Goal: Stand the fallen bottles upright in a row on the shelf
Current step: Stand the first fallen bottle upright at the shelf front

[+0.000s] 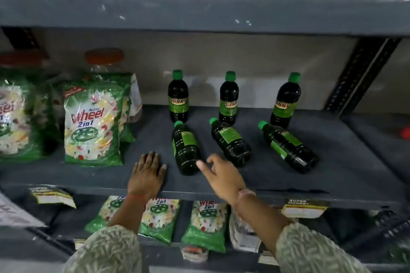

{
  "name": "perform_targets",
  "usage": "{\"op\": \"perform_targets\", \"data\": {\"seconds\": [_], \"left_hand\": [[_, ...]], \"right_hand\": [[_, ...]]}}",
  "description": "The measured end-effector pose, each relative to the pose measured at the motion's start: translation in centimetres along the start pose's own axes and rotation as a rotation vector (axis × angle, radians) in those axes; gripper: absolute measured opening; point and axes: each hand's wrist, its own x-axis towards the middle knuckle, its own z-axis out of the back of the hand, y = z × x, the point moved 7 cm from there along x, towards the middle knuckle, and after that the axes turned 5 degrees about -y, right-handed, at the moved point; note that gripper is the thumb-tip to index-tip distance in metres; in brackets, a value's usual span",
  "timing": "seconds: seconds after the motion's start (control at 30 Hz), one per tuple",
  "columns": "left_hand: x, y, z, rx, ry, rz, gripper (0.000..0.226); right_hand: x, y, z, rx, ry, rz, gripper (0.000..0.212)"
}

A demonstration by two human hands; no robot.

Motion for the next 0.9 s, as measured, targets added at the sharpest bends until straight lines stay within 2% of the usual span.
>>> {"op": "perform_targets", "data": {"seconds": [0.13, 0.23, 0.3, 0.37, 0.5, 0.57, 0.67, 0.73, 0.9], "left_hand": [[0.5, 0.0, 0.0, 0.052, -0.049, -0.01, 0.065], [0.5, 0.1, -0.5, 0.049, -0.041, -0.019, 0.064], [0.6, 0.2, -0.4, 0.068, -0.039, -0.018, 0.063], [0.6, 0.3, -0.5, 0.079, -0.041, -0.015, 0.068], [0.7, 0.5, -0.7, 0.073, -0.039, -0.013, 0.073], [0.7, 0.5, -0.8, 0.071, -0.034, -0.007, 0.074], [0.7, 0.4, -0.8, 0.087, -0.042, -0.013, 0.085], [0.6, 0.4, -0.8, 0.095, -0.039, -0.017, 0.092], [0.7, 0.3, -0.7, 0.101, -0.022, -0.005, 0.073]], "right_hand": [[4.6, 1.9, -1.3, 0.126, 0.068, -0.197, 0.079], [6.8, 1.2, -2.9, -0.006, 0.161, -0.328, 0.096], [7.6, 0.6, -3.8, -0.028, 0.208, -0.349, 0.089], [8.1, 0.2, -4.5, 0.059, 0.212, -0.359, 0.075], [8.3, -0.8, -5.0, 0.237, 0.113, -0.355, 0.056], [8.3, -1.0, -4.6, 0.306, 0.008, -0.305, 0.054], [8.4, -0.7, -3.3, 0.254, -0.201, -0.166, 0.061], [8.6, -0.3, -2.7, 0.23, -0.261, -0.085, 0.066], [9.4, -0.7, -3.4, 0.217, -0.265, -0.024, 0.081]]}}
